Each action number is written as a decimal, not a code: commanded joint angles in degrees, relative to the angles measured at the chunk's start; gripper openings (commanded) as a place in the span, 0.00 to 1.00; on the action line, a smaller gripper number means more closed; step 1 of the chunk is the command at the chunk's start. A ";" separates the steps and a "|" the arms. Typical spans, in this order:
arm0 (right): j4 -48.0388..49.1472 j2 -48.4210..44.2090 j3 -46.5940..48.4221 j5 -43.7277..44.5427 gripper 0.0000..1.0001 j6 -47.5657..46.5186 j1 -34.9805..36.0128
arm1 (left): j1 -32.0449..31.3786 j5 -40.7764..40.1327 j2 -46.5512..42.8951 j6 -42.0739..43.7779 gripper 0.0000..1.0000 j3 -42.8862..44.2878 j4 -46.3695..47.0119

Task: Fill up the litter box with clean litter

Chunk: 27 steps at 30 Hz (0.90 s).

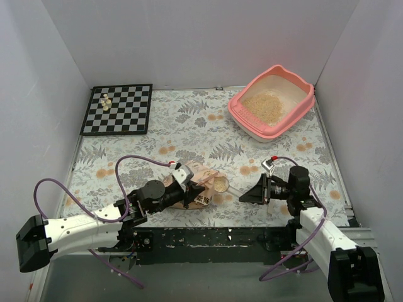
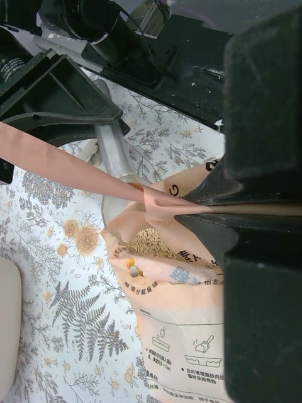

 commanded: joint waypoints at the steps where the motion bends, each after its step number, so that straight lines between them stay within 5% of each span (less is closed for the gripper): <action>1: -1.41 -6.21 -2.46 1.65 0.01 4.77 -0.62 | 0.13 -1.99 0.69 0.77 0.00 -0.21 2.83; 27: -20.63 -41.11 -8.35 9.65 0.01 19.82 -1.06 | 0.13 -2.60 -2.12 -0.81 0.00 2.86 1.86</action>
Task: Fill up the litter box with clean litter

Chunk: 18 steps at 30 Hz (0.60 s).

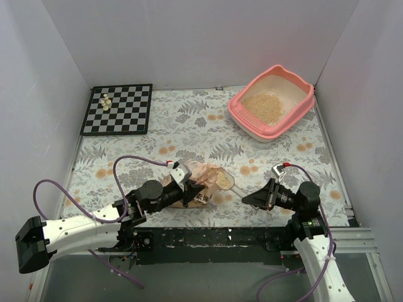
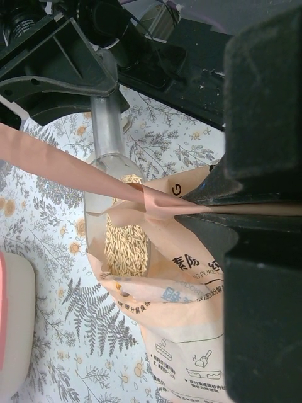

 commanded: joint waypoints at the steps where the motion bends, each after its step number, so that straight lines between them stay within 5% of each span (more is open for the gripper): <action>1: -5.70 -4.33 -4.26 1.33 0.01 1.56 -0.31 | 0.22 -2.96 -1.12 -1.25 0.00 3.41 0.59; 18: -20.83 -20.33 3.03 5.28 0.01 6.57 -0.31 | 0.13 -10.52 0.02 -2.13 0.00 8.25 -3.37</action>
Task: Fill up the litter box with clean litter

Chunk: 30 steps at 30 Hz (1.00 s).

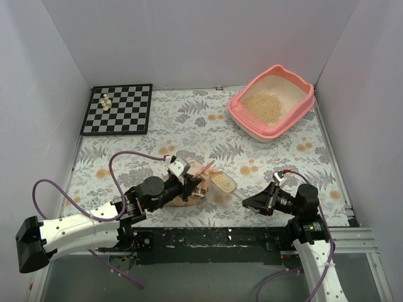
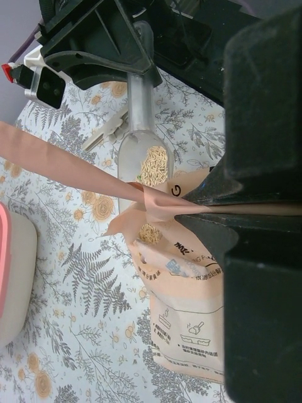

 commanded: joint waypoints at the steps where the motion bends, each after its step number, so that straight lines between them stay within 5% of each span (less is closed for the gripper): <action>1: -3.81 -11.57 3.64 2.07 0.01 3.29 -0.29 | 0.13 -3.41 0.24 -0.71 0.00 3.79 2.99; 12: -0.21 -7.80 11.90 3.74 0.01 6.98 -0.29 | 0.13 -8.16 3.49 0.34 0.00 8.45 -0.26; 30: 6.56 14.43 27.81 16.47 0.01 1.45 -0.29 | 0.40 -10.72 6.40 5.00 0.00 17.07 -6.50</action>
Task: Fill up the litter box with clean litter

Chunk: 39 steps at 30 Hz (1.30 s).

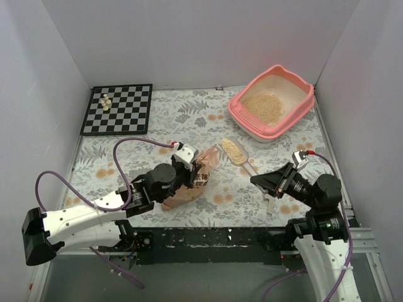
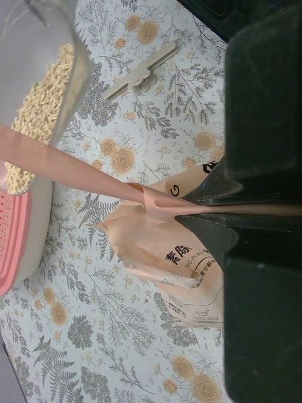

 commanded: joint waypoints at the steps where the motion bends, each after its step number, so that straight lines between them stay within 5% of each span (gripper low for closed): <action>1: 6.73 5.59 5.57 6.82 0.01 -2.14 -0.29 | 0.33 0.54 -3.63 1.40 0.00 3.08 2.51; 26: 38.46 45.94 15.95 30.20 0.01 -0.20 -6.61 | 0.42 15.22 -7.59 1.31 0.00 -6.41 6.28; 33: 38.56 55.60 17.87 35.56 0.01 -6.78 -10.75 | 0.51 19.70 -6.89 1.13 0.00 -7.12 8.04; 39: 28.04 67.72 28.14 40.05 0.01 -18.02 -10.75 | 0.51 21.20 -7.68 0.34 0.00 -8.08 8.22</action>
